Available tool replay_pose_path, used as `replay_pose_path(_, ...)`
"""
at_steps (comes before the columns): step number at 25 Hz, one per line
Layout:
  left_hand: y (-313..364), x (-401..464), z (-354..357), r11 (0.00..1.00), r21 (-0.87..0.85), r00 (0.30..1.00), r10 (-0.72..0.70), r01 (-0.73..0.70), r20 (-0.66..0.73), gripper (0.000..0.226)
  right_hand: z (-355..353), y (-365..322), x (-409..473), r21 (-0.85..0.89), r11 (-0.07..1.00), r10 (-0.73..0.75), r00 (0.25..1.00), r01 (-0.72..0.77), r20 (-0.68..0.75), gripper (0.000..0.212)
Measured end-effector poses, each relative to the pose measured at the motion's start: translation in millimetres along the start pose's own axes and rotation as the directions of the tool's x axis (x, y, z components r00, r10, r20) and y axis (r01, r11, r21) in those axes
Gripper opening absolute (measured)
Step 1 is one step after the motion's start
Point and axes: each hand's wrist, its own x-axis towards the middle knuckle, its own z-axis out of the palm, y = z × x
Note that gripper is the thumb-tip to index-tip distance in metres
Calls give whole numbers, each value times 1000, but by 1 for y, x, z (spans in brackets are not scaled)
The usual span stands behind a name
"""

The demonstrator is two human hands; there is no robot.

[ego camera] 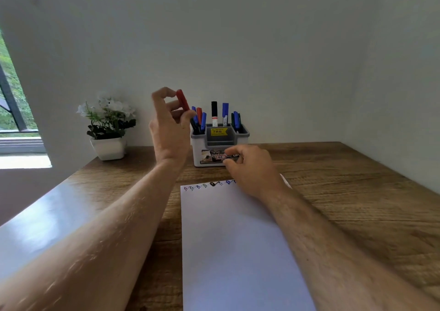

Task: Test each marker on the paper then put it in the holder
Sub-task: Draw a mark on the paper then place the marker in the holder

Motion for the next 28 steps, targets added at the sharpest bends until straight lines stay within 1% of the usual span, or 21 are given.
replay_pose_path(2,-4,0,-1,999,51,999,-1,-1,40,47,1,0,1,-3,1000,23,1000,-23,10,32)
replay_pose_path(6,-10,-6,-1,975,207,987,42,-74,156,49,3,0,2,1,1000,31,999,-31,28,30)
replay_pose_path(8,-10,-7,1,960,266,984,44,-89,172,45,3,0,2,-10,1000,26,999,-26,34,29)
replay_pose_path(9,-9,-8,1,950,297,985,41,-91,170,40,4,0,2,-15,1000,24,999,-24,38,29)
replay_pose_path(12,-11,-8,3,903,412,980,46,-124,194,14,4,-1,2,-21,1000,20,998,-19,53,28)
replay_pose_path(14,-12,-7,4,878,462,978,31,-125,206,7,4,-2,2,-24,1000,19,998,-17,60,27)
replay_pose_path(16,-12,-7,6,850,510,975,21,-134,220,14,3,-3,2,-28,999,19,998,-17,63,28)
replay_pose_path(19,-14,-8,10,796,577,961,24,-185,275,22,3,-3,2,-36,999,19,998,-17,64,28)
replay_pose_path(22,-12,-8,9,807,574,958,-38,-139,285,23,4,-3,2,-35,999,35,997,-32,67,28)
replay_pose_path(28,15,-7,-11,845,533,984,-116,27,134,15,3,-2,3,-59,998,29,996,-24,84,26)
